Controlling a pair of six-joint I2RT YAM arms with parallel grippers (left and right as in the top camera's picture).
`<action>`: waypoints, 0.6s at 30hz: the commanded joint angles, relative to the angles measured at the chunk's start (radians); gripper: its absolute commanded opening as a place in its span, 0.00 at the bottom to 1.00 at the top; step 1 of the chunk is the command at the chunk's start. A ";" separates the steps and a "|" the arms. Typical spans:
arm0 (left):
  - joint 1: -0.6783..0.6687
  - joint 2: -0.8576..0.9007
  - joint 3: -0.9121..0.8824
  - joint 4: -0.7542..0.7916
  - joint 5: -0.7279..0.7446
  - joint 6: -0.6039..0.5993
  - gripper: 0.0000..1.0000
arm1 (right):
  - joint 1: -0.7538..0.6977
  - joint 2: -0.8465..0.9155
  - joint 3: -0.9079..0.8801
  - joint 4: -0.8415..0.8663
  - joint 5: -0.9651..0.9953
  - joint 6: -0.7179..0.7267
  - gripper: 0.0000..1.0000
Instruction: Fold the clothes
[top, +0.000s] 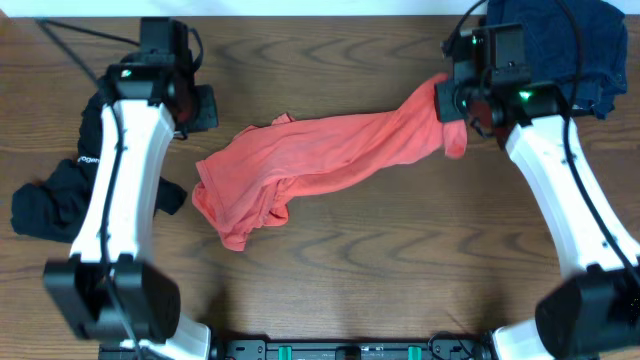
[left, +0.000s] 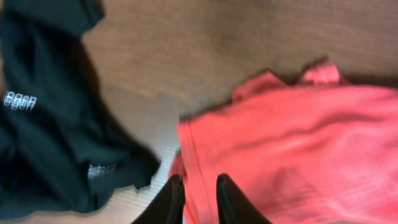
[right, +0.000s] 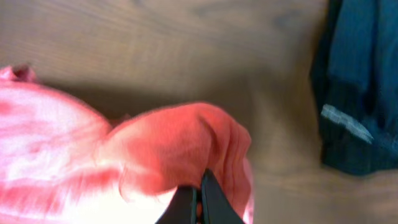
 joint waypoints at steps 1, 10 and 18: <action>0.004 0.055 -0.005 0.003 -0.011 0.038 0.13 | -0.005 0.069 0.012 0.067 0.006 0.002 0.01; 0.003 0.060 -0.005 -0.175 0.144 0.174 0.11 | -0.006 0.183 0.012 0.119 -0.061 0.002 0.01; -0.055 0.003 -0.082 -0.251 0.167 0.170 0.23 | -0.006 0.182 0.012 0.102 -0.061 0.002 0.01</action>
